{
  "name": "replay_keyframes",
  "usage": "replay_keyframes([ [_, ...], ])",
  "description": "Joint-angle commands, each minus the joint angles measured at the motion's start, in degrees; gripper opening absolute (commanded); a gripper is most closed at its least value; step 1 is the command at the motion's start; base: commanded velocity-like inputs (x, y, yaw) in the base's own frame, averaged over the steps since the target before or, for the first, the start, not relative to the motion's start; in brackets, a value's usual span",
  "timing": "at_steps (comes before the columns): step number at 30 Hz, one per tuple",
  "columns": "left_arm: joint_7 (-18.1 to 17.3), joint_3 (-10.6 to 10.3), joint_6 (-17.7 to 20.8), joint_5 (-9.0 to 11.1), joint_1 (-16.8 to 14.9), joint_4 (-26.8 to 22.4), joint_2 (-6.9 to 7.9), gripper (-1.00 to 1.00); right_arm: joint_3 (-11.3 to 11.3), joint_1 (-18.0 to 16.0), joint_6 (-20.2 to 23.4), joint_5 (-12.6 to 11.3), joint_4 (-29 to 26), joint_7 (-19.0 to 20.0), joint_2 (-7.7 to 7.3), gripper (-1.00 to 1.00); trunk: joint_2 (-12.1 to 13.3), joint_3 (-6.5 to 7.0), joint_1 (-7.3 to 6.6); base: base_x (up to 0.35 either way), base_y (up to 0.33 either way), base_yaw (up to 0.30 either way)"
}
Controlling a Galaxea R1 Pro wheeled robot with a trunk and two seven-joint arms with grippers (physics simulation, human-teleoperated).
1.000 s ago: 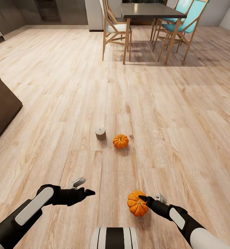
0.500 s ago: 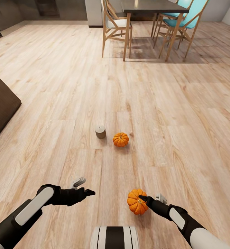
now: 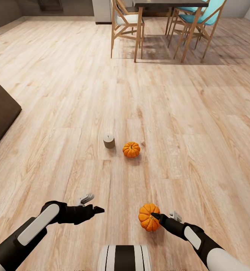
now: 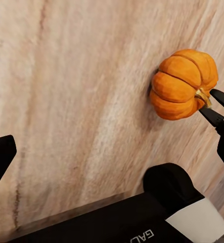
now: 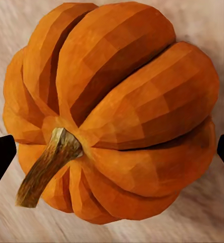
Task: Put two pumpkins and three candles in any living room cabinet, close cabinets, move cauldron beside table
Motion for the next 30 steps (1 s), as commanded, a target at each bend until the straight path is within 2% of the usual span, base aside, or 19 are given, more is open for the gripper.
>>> replay_keyframes([
  [1,0.5,-0.2,0.0,0.6,0.0,-0.1,-0.01,1.00,0.4,0.0,0.2,-0.6,0.3,0.0,-0.07,1.00,0.0,-0.04,-0.01,0.000,0.000,0.000],
  [10,0.5,-0.2,0.0,0.6,0.0,-0.1,-0.07,1.00,0.3,0.0,-0.8,-0.6,2.7,0.1,-0.05,1.00,0.0,-0.04,-0.01,0.000,0.000,0.000],
  [15,0.5,-0.2,0.0,0.6,0.0,-0.1,-0.07,1.00,0.3,0.0,-0.8,-0.6,2.7,0.2,-0.04,1.00,-0.1,-1.15,0.12,0.000,0.000,0.000],
  [30,0.5,-0.3,0.0,0.6,0.0,-0.1,-0.07,1.00,0.3,0.0,-0.8,-0.6,2.7,0.3,-0.05,1.00,-0.1,-1.15,0.12,0.000,0.000,0.000],
])
